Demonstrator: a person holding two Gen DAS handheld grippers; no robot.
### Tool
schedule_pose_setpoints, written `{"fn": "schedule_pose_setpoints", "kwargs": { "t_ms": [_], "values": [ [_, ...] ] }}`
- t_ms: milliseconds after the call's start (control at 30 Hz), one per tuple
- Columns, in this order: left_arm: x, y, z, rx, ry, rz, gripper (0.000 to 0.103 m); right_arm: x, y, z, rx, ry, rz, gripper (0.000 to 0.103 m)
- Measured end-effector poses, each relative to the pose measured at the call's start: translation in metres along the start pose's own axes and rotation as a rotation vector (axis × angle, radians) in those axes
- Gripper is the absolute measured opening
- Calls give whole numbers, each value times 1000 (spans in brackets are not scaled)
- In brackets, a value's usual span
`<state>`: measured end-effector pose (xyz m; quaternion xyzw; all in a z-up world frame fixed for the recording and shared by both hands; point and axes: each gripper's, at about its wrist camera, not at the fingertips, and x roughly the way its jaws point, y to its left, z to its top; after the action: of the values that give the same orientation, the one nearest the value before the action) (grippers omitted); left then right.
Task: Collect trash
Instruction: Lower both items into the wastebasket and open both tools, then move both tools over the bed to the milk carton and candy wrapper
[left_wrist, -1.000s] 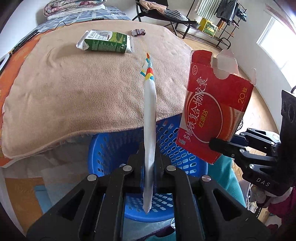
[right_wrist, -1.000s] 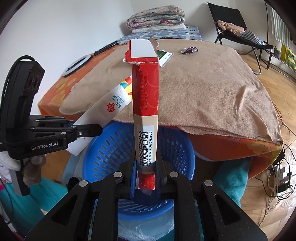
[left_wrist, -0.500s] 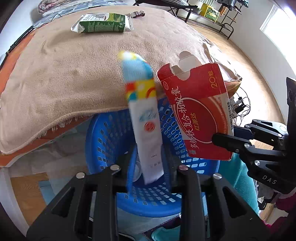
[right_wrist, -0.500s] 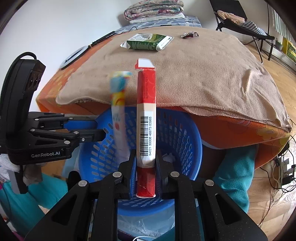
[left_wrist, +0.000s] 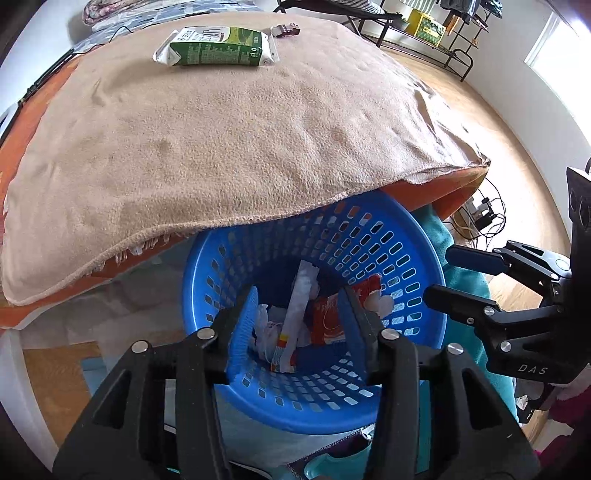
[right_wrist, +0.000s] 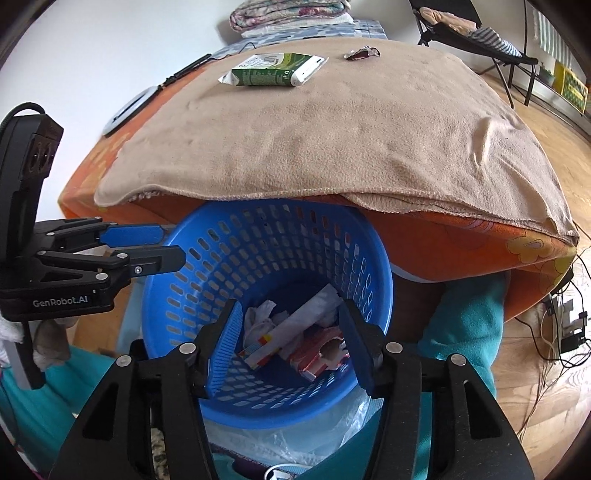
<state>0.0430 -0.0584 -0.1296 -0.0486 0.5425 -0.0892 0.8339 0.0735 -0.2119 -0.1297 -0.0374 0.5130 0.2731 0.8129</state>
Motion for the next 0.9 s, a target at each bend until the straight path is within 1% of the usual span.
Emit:
{"fn": "schedule_pose_setpoints", "kwargs": {
  "t_ms": [33,67,167,233,267,400,533,667,767,900],
  "values": [
    [-1,1,1,-4,-5,2,53,0,-1,1,6,0,-3,61],
    [-1,2,1,-7,-7,1,53,0,-2,2,12,0,-6,63],
    [-2,5,5,-19,-11,1,54,0,-5,5,23,3,-7,65],
    [-3,7,7,-28,-17,2,65,1,-6,8,29,11,-10,66],
    [-4,8,9,-33,-22,4,65,1,-6,9,32,13,-13,67],
    [-7,13,20,-48,-38,10,66,-2,-9,15,38,2,-19,68],
    [-10,23,36,-82,-55,7,68,-5,-13,25,49,-17,-20,68],
    [-16,37,58,-133,-88,12,68,-12,-19,41,54,-51,-47,68],
    [-20,52,76,-188,-110,-2,68,-18,-24,55,55,-80,-66,69],
    [-24,71,101,-253,-128,-22,68,-25,-28,73,53,-112,-108,77]
  ]
}}
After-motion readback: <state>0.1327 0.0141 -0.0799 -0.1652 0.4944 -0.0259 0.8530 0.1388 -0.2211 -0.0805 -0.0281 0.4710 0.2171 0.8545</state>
